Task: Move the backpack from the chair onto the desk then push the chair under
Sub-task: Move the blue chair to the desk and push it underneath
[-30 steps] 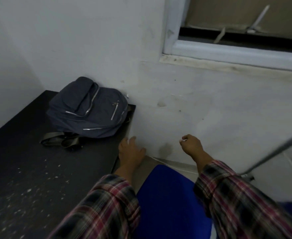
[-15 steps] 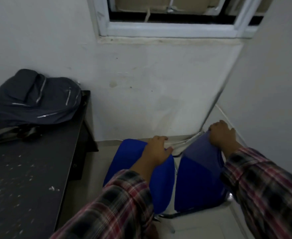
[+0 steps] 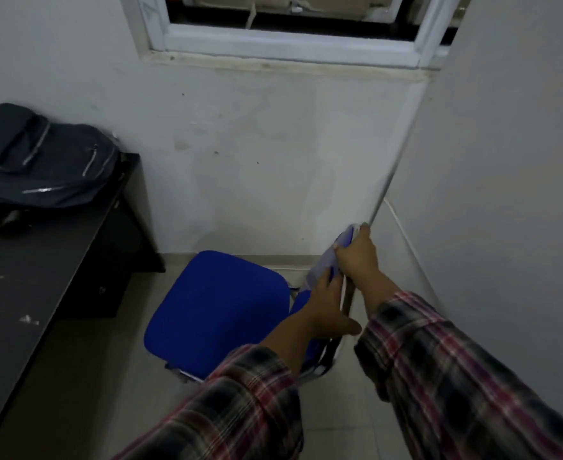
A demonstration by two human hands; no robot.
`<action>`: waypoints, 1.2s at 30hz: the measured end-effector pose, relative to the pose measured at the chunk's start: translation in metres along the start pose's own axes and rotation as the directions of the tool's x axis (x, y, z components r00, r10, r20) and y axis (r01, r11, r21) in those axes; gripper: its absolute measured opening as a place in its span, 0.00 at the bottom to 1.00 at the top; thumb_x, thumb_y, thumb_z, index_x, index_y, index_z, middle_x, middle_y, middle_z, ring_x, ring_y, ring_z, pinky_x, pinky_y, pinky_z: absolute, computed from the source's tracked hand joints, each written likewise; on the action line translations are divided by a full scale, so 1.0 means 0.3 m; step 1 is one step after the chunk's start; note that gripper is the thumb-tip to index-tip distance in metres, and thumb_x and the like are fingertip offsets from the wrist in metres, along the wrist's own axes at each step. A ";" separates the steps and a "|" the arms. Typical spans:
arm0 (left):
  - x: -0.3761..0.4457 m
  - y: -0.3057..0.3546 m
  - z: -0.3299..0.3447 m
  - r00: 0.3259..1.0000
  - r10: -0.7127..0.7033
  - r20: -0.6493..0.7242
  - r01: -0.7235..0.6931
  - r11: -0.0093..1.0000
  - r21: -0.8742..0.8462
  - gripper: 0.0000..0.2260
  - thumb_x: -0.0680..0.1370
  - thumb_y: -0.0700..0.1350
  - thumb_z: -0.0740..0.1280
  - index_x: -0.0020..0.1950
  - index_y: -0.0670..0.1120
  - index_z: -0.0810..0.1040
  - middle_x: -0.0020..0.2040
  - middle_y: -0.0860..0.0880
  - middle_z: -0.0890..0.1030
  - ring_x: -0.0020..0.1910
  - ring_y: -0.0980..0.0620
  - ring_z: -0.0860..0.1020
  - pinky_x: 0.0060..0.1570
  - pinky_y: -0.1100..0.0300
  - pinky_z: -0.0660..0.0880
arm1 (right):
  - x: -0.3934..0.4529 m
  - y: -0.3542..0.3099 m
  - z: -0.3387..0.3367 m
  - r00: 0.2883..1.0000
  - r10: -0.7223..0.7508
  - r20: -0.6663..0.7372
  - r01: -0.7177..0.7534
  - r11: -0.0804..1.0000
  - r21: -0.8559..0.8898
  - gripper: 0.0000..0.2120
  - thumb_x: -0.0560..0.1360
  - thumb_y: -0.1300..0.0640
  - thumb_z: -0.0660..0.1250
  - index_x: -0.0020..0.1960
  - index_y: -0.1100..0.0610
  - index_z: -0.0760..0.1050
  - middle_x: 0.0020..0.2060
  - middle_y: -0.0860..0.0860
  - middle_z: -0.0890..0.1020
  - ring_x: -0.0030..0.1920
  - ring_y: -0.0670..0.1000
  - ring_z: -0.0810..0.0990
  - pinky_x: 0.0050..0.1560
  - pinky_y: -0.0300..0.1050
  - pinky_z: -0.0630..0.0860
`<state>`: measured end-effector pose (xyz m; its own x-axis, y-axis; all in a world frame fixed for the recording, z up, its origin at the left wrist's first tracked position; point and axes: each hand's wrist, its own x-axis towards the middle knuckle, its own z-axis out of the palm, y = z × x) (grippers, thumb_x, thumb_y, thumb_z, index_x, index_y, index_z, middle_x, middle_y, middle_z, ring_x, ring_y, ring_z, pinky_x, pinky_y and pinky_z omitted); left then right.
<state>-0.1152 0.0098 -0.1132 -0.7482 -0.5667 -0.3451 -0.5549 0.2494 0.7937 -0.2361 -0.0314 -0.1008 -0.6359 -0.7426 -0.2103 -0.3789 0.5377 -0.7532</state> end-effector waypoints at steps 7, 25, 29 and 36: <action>-0.026 0.084 0.104 0.961 -0.132 -0.244 0.039 0.936 -0.350 0.45 0.70 0.32 0.67 0.79 0.50 0.46 0.81 0.48 0.49 0.79 0.49 0.49 0.69 0.58 0.55 | 0.043 0.033 -0.051 0.993 -0.099 0.063 0.098 0.995 0.027 0.22 0.76 0.65 0.63 0.68 0.62 0.61 0.67 0.61 0.69 0.60 0.62 0.76 0.55 0.49 0.75; -0.281 0.193 0.337 0.875 -0.331 -0.352 0.182 0.900 -0.395 0.40 0.70 0.31 0.65 0.77 0.56 0.57 0.61 0.40 0.76 0.53 0.39 0.77 0.44 0.53 0.76 | -0.162 0.165 -0.162 0.964 -0.077 0.253 0.089 0.995 -0.036 0.33 0.74 0.67 0.64 0.73 0.63 0.51 0.66 0.66 0.70 0.62 0.65 0.75 0.59 0.55 0.78; -0.385 0.208 0.448 0.863 -0.350 -0.365 0.191 0.894 -0.405 0.39 0.71 0.34 0.68 0.77 0.55 0.58 0.64 0.42 0.75 0.57 0.41 0.77 0.54 0.49 0.79 | -0.285 0.226 -0.191 0.953 -0.099 0.287 0.111 0.993 -0.026 0.30 0.74 0.67 0.64 0.72 0.62 0.53 0.66 0.66 0.70 0.62 0.65 0.75 0.61 0.58 0.77; -0.608 0.228 0.579 0.868 -0.364 -0.337 0.231 0.898 -0.375 0.42 0.70 0.32 0.66 0.78 0.57 0.54 0.57 0.44 0.74 0.46 0.46 0.73 0.41 0.57 0.73 | -0.528 0.301 -0.206 0.943 -0.134 0.306 0.139 0.990 0.007 0.29 0.75 0.66 0.63 0.72 0.61 0.54 0.65 0.65 0.72 0.60 0.65 0.76 0.57 0.56 0.78</action>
<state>-0.0799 0.2666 -0.0828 -0.3252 -0.8477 -0.4191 -0.5346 -0.2008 0.8209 -0.2112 0.1594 -0.0971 -0.3430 -0.8943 -0.2874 -0.4587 0.4265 -0.7796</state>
